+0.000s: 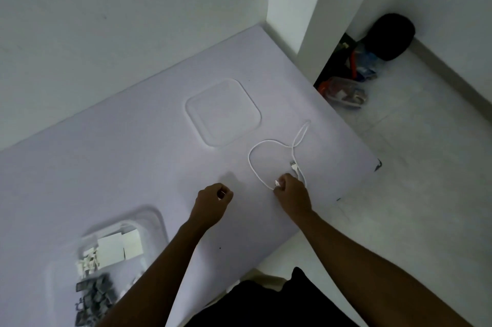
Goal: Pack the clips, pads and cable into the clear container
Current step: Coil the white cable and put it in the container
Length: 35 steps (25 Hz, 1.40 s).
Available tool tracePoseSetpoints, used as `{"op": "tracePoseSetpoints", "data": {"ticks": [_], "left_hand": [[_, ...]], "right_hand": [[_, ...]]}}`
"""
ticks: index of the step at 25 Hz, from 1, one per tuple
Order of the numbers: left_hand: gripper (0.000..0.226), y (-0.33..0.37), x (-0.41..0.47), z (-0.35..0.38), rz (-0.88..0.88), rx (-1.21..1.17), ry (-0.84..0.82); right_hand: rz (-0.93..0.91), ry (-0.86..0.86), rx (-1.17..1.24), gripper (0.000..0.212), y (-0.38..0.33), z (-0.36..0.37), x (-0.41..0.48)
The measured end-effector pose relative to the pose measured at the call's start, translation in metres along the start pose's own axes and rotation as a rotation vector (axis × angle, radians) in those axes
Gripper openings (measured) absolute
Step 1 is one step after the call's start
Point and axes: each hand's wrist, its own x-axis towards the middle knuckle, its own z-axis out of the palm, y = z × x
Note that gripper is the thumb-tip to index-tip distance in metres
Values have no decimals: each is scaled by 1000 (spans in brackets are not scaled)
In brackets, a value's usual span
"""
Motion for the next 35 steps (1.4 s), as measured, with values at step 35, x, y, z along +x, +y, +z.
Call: {"op": "tracePoseSetpoints", "data": {"ticks": [35], "left_hand": [[39,113,-126,-235,562,-352,422]], "right_hand": [[-460,-803,708,45,-276,-118,-91]]}}
